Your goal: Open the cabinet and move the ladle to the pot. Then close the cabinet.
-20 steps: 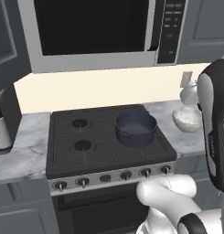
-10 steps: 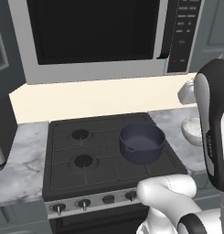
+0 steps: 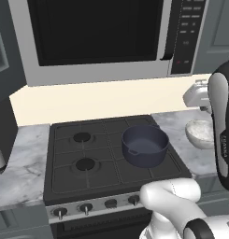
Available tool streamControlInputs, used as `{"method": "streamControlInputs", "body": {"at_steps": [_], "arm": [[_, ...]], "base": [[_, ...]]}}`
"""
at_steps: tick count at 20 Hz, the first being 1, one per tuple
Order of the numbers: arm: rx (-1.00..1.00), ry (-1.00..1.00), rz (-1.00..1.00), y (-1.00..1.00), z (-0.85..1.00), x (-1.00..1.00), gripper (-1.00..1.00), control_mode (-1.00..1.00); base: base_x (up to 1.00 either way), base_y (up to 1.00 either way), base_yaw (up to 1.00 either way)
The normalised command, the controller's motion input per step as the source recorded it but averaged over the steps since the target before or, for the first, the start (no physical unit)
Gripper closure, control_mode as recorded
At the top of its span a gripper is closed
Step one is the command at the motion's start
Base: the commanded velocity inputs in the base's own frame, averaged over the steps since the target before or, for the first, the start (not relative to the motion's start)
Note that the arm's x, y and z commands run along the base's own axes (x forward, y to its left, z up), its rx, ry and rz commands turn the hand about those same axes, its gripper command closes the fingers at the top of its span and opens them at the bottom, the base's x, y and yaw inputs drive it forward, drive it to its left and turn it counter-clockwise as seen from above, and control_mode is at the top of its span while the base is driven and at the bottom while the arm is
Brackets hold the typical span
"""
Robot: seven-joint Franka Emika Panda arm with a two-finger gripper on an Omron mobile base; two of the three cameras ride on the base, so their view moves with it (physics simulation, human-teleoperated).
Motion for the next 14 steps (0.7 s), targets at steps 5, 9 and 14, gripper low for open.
{"method": "streamControlInputs", "body": {"at_steps": [5, 9, 14], "arm": [[0.18, 0.0, 0.07, -0.08, -0.63, 0.15, 1.0, -1.0], [0.09, 0.0, 0.04, 0.0, -0.56, 0.24, 1.0, -1.0], [0.0, 0.05, 0.01, 0.04, -0.48, 0.44, 1.0, -1.0]], "base": [[0.0, 0.0, 0.0], [0.0, 0.0, 0.0], [0.0, 0.0, 0.0]]}}
